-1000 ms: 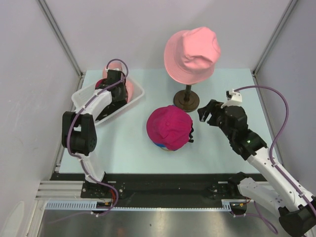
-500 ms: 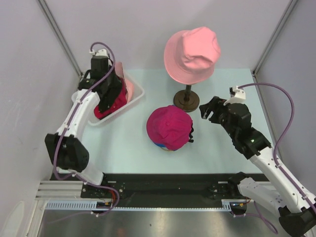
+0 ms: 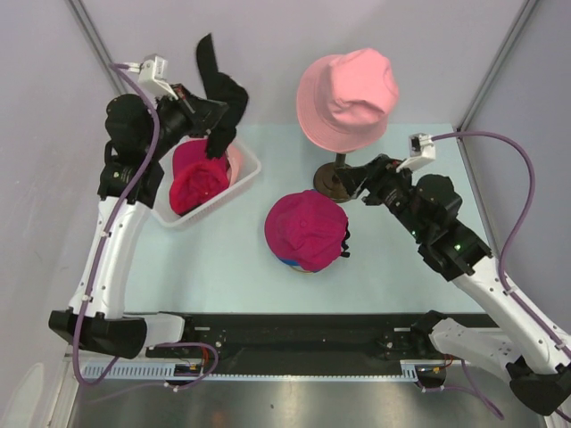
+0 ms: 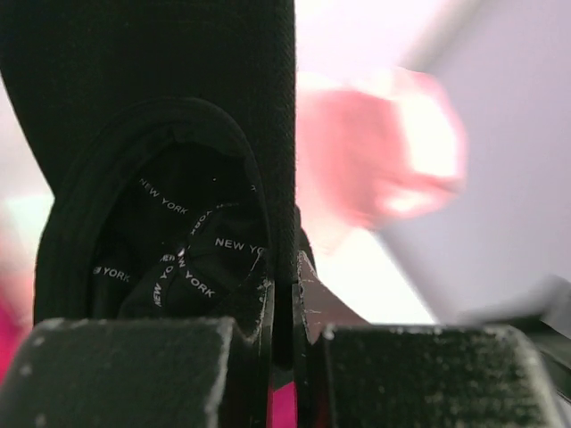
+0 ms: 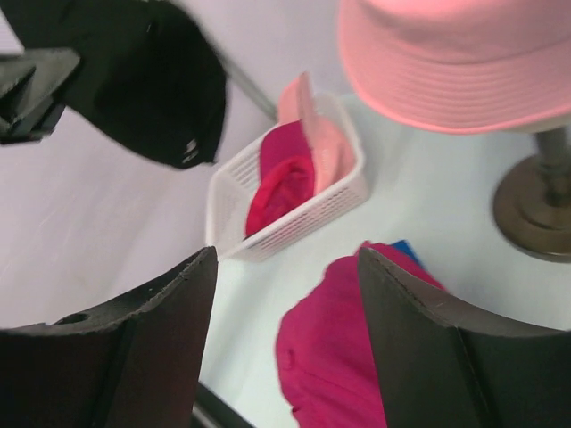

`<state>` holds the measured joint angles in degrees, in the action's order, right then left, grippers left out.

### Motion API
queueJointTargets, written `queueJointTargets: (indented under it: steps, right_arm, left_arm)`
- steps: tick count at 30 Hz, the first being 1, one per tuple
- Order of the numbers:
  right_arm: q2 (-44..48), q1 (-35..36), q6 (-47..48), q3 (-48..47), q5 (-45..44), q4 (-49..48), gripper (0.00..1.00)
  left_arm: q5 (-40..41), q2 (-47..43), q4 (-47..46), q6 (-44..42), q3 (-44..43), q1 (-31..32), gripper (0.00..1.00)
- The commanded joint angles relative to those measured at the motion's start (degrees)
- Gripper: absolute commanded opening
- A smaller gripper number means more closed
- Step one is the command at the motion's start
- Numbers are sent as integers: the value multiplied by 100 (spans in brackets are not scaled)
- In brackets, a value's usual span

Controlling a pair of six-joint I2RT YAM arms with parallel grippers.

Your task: Stack the hats

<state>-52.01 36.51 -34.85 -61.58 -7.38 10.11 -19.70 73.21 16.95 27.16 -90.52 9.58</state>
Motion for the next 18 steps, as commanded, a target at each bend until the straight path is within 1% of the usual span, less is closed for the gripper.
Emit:
queueJointTargets:
  steps: [1, 2, 4, 5, 7, 8, 9, 10, 11, 12, 13, 15, 18]
  right_arm:
    - [-134, 286, 461, -258, 604, -886, 70]
    - [-134, 295, 575, -267, 989, -949, 70]
    - [-178, 295, 839, -362, 1273, -958, 71]
    - [-195, 304, 883, -415, 1361, -949, 71]
    - [-257, 304, 963, -469, 1362, -897, 72]
    - [-266, 304, 945, -434, 1301, -914, 71]
    - [-283, 313, 884, -390, 1283, -949, 72]
    - [-292, 321, 744, -329, 1256, -1202, 72]
    - [-292, 313, 604, -128, 1239, -1352, 72]
    - [-292, 313, 489, -13, 1221, -1519, 72]
    - [-301, 339, 262, 119, 1195, -1860, 71]
    - [-353, 426, 242, 348, 1125, -2152, 72]
    - [-512, 567, 338, 349, 993, -2223, 72]
  left_arm:
    - [-3036, -122, -1640, 851, 148, 26, 0]
    - [-3292, -140, -1668, 1070, 262, 17, 0]
    - [-3636, -175, -1739, 1073, 263, 26, 0]
    - [-3637, -306, -1556, 994, 333, 26, 0]
    - [-3550, -508, -1938, 1185, 569, 26, 0]
    - [-3453, -605, -2193, 1561, 866, 26, 0]
    - [-3339, -780, -2744, 1791, 1026, 26, 0]
    - [-3060, -869, -3124, 2054, 1202, 43, 0]
    - [-2857, -966, -3493, 2561, 1569, 96, 0]
    - [-2559, -1175, -4036, 2767, 1729, 140, 0]
    - [-2060, -1238, -4207, 3030, 1931, 201, 0]
    - [-1670, -1309, -4323, 3085, 1924, 517, 0]
    - [-1168, -1196, -4270, 3146, 1740, 1018, 0]
